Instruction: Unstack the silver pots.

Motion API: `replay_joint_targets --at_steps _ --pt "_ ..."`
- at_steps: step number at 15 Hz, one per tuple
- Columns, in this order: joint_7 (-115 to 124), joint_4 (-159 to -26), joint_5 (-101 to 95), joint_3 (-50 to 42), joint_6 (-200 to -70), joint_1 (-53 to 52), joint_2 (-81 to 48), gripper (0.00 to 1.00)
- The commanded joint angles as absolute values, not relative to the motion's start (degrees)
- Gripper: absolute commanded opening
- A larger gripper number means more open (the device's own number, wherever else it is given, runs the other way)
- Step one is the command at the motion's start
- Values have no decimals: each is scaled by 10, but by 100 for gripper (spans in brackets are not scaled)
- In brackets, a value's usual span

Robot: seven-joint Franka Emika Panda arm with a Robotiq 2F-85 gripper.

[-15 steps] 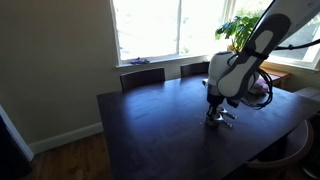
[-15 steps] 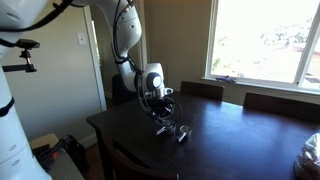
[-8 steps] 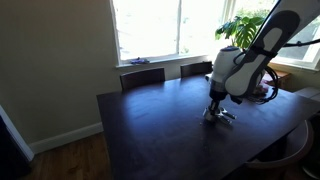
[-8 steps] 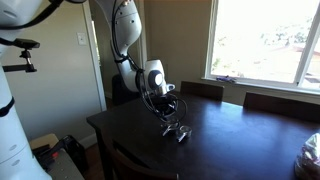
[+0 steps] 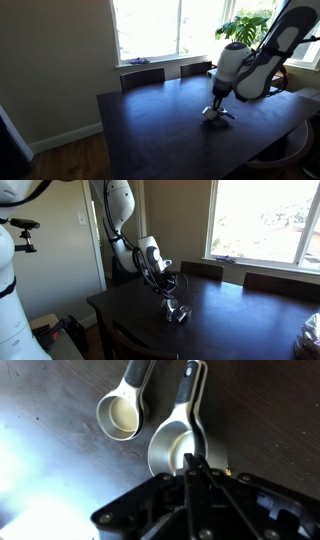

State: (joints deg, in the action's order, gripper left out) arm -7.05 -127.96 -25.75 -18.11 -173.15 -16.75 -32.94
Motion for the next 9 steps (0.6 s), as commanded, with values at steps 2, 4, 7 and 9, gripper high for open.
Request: replay_joint_targets --at_steps 2,4,7,9 --pt "-5 -1314 -301 -279 -1744 -283 -318 5" --pt "11 -1314 -305 -303 -1740 -321 -327 5" --pt "30 -1310 -306 -314 -1729 -350 -338 5" --pt "33 -1309 -301 -313 -1726 -359 -342 5"
